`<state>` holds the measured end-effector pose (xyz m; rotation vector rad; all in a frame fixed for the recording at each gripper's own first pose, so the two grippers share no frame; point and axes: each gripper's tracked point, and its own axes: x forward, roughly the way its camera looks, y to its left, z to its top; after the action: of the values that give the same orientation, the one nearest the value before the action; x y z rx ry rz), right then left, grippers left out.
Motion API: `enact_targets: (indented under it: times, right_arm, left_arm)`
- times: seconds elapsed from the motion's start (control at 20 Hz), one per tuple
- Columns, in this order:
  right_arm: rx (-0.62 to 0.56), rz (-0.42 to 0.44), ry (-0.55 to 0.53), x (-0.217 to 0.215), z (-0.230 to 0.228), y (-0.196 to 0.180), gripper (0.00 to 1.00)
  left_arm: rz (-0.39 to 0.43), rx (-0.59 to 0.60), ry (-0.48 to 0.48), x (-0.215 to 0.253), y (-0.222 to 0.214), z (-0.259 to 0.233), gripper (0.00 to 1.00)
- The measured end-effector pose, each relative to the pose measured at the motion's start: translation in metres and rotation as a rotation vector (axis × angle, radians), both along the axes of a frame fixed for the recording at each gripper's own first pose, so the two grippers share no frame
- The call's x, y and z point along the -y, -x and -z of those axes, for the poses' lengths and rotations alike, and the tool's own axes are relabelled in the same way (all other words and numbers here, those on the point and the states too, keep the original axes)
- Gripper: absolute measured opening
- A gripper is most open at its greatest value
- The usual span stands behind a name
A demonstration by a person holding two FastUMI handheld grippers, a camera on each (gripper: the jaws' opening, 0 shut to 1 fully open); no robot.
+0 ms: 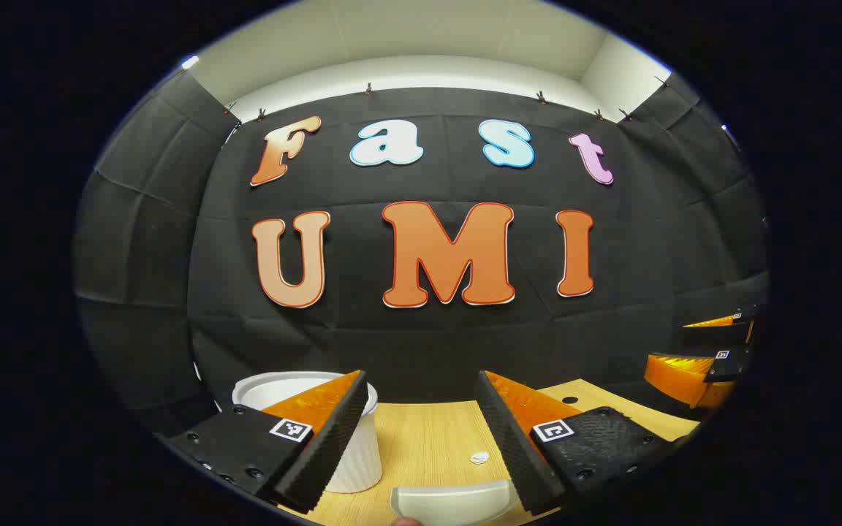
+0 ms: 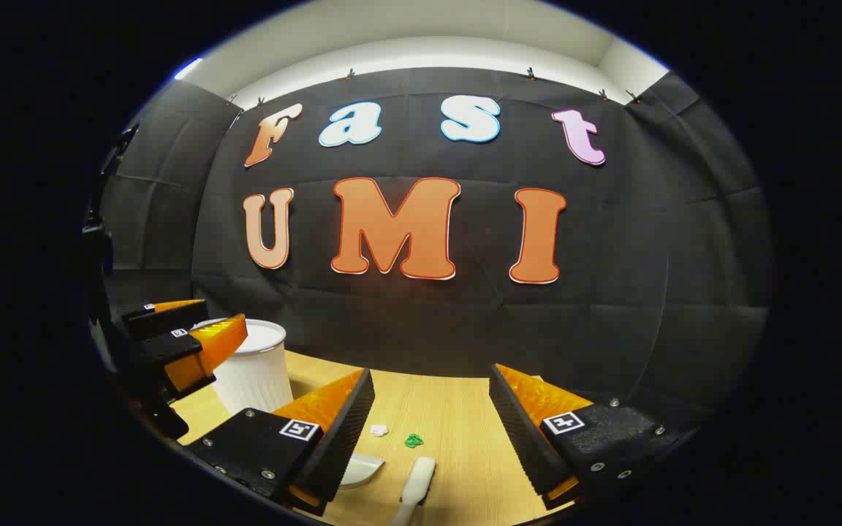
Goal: Pick up the small broom and dustpan from the desktop, sweep the trash into the dustpan with the broom, and then empty the trash into the garbage bin.
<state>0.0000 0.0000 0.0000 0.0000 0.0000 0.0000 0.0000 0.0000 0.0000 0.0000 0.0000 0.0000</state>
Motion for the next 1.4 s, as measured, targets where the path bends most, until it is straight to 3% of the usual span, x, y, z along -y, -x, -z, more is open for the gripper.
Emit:
enact_targets:
  times: [0.75, 1.1, 1.4]
  right_arm:
    - [0.004, -0.096, 0.004, -0.010, 0.007, -0.008, 0.95]
    - [-0.048, -0.060, -0.015, 0.001, 0.024, -0.006, 0.95]
    - [0.046, -0.003, -0.033, 0.019, -0.008, 0.001, 0.95]
  left_arm:
    - [-0.076, -0.046, 0.000, -0.009, 0.016, 0.022, 0.94]
    - [-0.076, -0.041, 0.001, -0.010, 0.022, 0.023, 0.94]
    - [-0.073, 0.007, -0.034, -0.004, 0.021, -0.002, 0.93]
